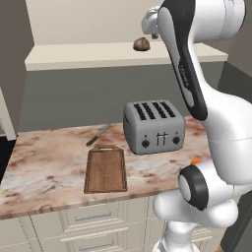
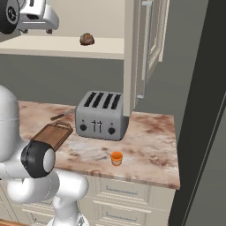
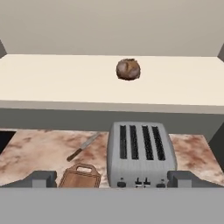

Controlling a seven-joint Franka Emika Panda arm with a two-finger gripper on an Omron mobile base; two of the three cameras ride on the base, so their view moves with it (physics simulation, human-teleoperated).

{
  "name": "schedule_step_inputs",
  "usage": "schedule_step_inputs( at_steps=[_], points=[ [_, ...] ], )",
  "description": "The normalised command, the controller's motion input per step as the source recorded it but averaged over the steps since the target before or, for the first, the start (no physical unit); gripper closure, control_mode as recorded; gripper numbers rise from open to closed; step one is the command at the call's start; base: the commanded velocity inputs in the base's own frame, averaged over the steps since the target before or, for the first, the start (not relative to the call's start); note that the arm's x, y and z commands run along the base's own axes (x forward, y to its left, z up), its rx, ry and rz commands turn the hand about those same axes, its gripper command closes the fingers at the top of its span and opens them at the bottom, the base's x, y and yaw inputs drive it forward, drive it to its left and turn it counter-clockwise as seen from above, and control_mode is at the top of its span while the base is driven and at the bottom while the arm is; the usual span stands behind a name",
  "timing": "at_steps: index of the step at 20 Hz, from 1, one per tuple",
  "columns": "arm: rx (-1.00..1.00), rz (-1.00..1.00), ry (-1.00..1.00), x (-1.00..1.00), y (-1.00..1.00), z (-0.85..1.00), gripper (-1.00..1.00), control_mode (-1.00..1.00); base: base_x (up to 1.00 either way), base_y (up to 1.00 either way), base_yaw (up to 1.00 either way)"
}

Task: Pick the bread, place it on the cutting board, pick the jam, place it on the counter, and close the cabinet.

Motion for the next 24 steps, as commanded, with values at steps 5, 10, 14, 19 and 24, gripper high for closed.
schedule_step_inputs(
  at_steps=[5, 10, 14, 19, 24],
  points=[
    [0.00, 0.00, -0.01, 0.27, -0.13, -0.09, -1.00, -1.00, 0.00, 0.00, 0.00],
    [0.00, 0.00, -0.01, 0.36, -0.06, -0.14, -1.00, -1.00, 0.00, 0.00, 0.00],
    [0.00, 0.00, -0.02, 0.38, -0.09, -0.01, -1.00, -1.00, 0.00, 0.00, 0.00],
    [0.00, 0.00, -0.02, 0.42, -0.01, -0.01, -1.00, -1.00, 0.00, 0.00, 0.00],
    [0.00, 0.00, -0.01, 0.40, 0.00, -0.07, -1.00, -1.00, 0.00, 0.00, 0.00]
  ],
)
